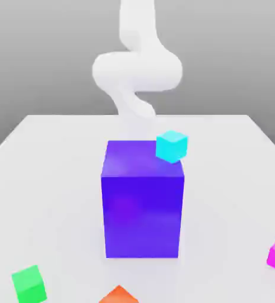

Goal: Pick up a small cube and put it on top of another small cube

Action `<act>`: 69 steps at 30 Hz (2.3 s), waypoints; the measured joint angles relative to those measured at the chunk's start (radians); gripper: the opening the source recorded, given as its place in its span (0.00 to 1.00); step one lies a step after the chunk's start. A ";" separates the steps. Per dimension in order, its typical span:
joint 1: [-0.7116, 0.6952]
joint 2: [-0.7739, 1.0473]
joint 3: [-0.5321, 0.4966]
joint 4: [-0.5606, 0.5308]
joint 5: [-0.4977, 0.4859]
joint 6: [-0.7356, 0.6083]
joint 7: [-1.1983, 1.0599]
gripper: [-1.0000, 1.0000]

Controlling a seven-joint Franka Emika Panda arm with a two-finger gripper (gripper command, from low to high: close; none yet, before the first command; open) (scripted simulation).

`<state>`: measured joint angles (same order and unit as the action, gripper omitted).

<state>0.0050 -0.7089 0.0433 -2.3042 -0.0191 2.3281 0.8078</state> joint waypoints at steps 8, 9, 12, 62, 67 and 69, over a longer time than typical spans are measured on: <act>0.025 0.294 0.139 -0.014 -0.078 0.092 0.037 0.50; 0.029 0.331 0.155 -0.016 -0.089 0.103 0.043 0.50; 0.045 0.440 0.201 -0.021 -0.125 0.136 0.062 0.50; -0.191 0.946 -0.024 -0.058 -0.020 0.257 0.164 0.00; -0.324 1.050 -0.111 -0.023 0.069 0.337 0.162 0.00; -0.334 1.074 -0.114 -0.018 0.078 0.357 0.160 1.00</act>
<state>-0.3289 0.3649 -0.0712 -2.3219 0.0590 2.6849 0.9682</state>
